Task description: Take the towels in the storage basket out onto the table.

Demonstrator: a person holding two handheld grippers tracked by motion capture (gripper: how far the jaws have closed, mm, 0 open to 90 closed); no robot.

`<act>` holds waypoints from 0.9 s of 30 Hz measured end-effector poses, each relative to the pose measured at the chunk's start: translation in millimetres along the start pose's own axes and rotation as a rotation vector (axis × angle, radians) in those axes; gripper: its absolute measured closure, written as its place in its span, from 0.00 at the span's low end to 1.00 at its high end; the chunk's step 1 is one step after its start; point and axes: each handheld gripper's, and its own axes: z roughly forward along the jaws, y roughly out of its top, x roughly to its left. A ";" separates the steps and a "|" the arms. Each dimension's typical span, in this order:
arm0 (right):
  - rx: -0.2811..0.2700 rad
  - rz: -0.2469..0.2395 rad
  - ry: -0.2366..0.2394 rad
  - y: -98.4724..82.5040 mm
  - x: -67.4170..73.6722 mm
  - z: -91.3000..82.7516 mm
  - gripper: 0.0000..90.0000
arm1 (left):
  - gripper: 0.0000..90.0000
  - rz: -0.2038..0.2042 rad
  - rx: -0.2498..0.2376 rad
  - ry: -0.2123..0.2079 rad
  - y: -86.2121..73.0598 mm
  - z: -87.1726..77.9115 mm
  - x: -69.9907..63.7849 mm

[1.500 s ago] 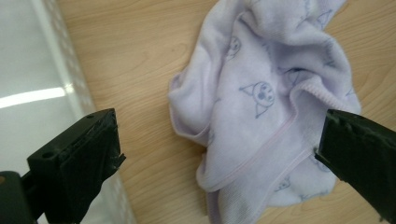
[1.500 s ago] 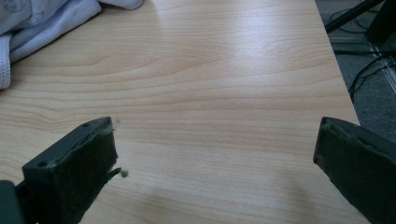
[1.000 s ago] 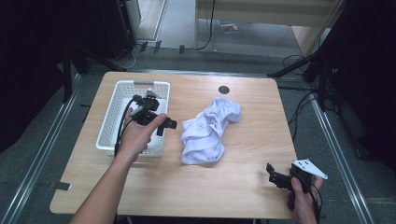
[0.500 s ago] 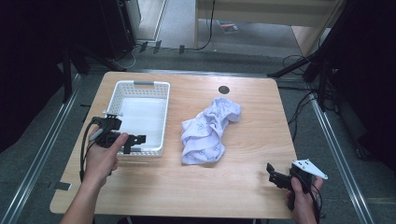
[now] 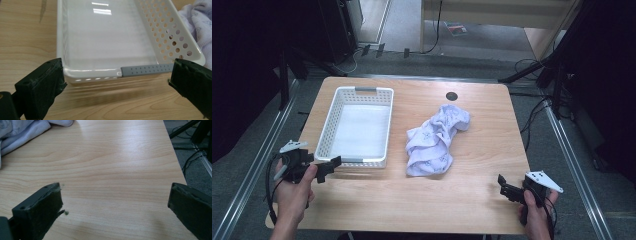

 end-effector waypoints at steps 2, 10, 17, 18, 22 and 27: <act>0.000 -0.001 -0.002 0.0 -0.2 0.1 0.00 | 0.00 0.005 -0.039 0.004 -7.3 -6.0 3.6; -0.003 0.002 -0.009 0.0 -0.4 -0.1 0.00 | 0.00 -0.016 -0.169 0.010 -36.4 -10.3 25.4; -0.003 0.009 -0.013 -0.1 -0.8 -0.2 0.00 | 0.00 0.009 -0.283 0.028 -60.2 -5.3 40.6; -0.003 0.010 -0.012 0.0 -0.9 -0.2 0.00 | 0.00 0.007 -0.298 0.019 -61.3 -5.5 43.8; -0.004 0.009 -0.010 -0.1 -1.2 -0.2 0.00 | 0.00 -0.023 -0.316 0.028 -69.0 -1.3 58.6; -0.005 0.008 -0.009 -0.1 -1.1 -0.2 0.00 | 0.00 -0.041 -0.300 0.062 -73.9 5.4 68.2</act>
